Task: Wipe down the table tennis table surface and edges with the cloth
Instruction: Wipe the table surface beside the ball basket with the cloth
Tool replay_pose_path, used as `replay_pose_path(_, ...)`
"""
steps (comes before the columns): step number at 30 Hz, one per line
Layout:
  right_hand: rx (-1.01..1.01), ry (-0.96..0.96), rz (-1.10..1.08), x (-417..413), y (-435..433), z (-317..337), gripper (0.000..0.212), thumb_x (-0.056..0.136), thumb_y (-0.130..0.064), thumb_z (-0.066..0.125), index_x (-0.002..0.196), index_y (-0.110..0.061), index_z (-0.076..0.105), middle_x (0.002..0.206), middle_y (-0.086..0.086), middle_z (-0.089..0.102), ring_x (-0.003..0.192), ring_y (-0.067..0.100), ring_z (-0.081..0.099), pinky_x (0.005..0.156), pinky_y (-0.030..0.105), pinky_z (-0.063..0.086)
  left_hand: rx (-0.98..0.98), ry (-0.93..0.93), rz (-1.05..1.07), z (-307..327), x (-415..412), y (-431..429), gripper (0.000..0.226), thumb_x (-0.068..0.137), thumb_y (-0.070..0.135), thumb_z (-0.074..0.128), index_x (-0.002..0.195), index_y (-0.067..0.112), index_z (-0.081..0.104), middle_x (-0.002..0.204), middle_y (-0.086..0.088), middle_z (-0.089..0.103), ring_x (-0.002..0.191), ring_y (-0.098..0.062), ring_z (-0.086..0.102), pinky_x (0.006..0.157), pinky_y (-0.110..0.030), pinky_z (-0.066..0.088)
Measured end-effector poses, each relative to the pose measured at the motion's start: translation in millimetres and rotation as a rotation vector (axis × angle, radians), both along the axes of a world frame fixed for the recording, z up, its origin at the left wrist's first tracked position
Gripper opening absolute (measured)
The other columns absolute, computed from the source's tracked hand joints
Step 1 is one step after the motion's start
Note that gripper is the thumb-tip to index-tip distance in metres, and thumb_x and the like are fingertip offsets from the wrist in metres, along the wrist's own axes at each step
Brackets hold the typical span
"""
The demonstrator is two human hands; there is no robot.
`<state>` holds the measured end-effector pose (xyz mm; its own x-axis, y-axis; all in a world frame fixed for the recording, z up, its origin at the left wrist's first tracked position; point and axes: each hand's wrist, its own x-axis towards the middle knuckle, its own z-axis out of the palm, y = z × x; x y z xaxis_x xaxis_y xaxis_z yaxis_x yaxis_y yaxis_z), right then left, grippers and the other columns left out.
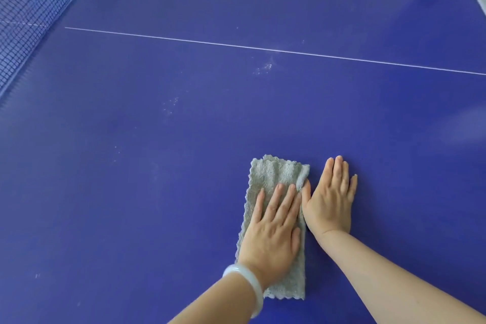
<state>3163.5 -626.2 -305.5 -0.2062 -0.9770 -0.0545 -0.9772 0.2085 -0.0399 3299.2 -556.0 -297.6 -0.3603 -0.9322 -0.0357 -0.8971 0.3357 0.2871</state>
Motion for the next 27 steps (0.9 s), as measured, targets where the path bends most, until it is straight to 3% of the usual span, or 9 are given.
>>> replay_pose_path(4,-0.021,0.015,0.006,-1,1,0,0.075,0.097,-0.043,0.043,0.152,0.004,0.024,0.161,0.021,0.021,0.15,0.033,0.018,0.122,0.054,0.013,-0.012,-0.063,-0.096,-2,62,-24,0.062,0.099,0.039,0.031,0.158,0.028,0.014,0.165,0.009,0.008,0.152,-0.015,0.0,0.123,-0.045,0.005)
replay_pose_path(9,0.026,0.018,-0.002,4,4,9,0.075,0.099,-0.046,0.04,0.153,0.003,0.024,0.161,0.021,0.021,0.15,0.033,0.019,0.123,0.052,0.012,0.011,-0.088,0.29,0,155,-66,0.061,0.098,0.04,0.023,0.157,0.029,0.015,0.165,0.009,0.008,0.152,-0.014,0.0,0.124,-0.044,0.004)
replay_pose_path(11,0.02,-0.016,-0.001,-2,-1,16,0.071,0.096,-0.041,0.053,0.147,0.005,0.036,0.153,0.025,0.035,0.142,0.039,0.033,0.117,0.054,0.022,0.01,-0.079,0.3,-3,158,-68,0.06,0.099,0.04,0.023,0.158,0.029,0.014,0.165,0.009,0.008,0.152,-0.014,0.0,0.123,-0.044,0.005)
replay_pose_path(14,-0.071,-0.135,-0.034,-22,-27,28,0.045,0.093,-0.022,0.065,0.126,0.006,0.057,0.125,0.028,0.056,0.114,0.047,0.053,0.097,0.058,0.043,0.005,-0.086,0.288,-5,154,-68,0.062,0.099,0.04,0.025,0.158,0.03,0.012,0.165,0.01,0.006,0.152,-0.014,-0.001,0.123,-0.045,0.005)
replay_pose_path(16,-0.09,-0.19,-0.053,-27,-61,35,0.044,0.097,-0.018,0.058,0.134,0.005,0.051,0.136,0.025,0.051,0.125,0.043,0.046,0.103,0.055,0.039,0.018,-0.087,0.293,-4,155,-68,0.062,0.099,0.039,0.026,0.158,0.03,0.01,0.165,0.011,0.005,0.152,-0.014,-0.002,0.123,-0.045,0.005)
replay_pose_path(18,-0.069,-0.201,-0.013,-17,-100,36,0.053,0.102,-0.022,0.047,0.147,0.003,0.035,0.156,0.02,0.032,0.145,0.035,0.028,0.118,0.047,0.022,0.033,-0.094,0.302,-2,155,-67,0.062,0.099,0.039,0.026,0.158,0.03,0.01,0.165,0.011,0.005,0.152,-0.014,-0.002,0.123,-0.045,0.006)
replay_pose_path(21,0.006,-0.201,-0.058,16,-141,22,0.058,0.106,-0.03,0.032,0.156,-0.004,0.017,0.165,0.012,0.012,0.152,0.026,0.009,0.124,0.045,0.005,0.039,-0.084,0.297,2,155,-67,0.062,0.098,0.037,0.028,0.158,0.029,0.014,0.165,0.01,0.007,0.152,-0.014,0.001,0.122,-0.044,0.007)
replay_pose_path(25,-0.068,-0.168,-0.132,30,-147,2,0.06,0.105,-0.039,0.025,0.156,-0.008,0.02,0.165,0.008,0.014,0.153,0.023,0.01,0.124,0.046,0.003,0.002,-0.07,0.29,1,146,-66,0.061,0.098,0.034,0.032,0.157,0.025,0.02,0.165,0.008,0.012,0.152,-0.018,0.007,0.12,-0.048,0.01)
replay_pose_path(27,-0.088,-0.173,-0.131,27,-146,-3,0.06,0.104,-0.04,0.025,0.156,-0.01,0.022,0.165,0.007,0.016,0.152,0.021,0.012,0.124,0.045,0.004,0.003,-0.047,0.161,2,118,-82,0.061,0.098,0.034,0.033,0.157,0.024,0.019,0.165,0.008,0.012,0.152,-0.019,0.006,0.119,-0.049,0.013)
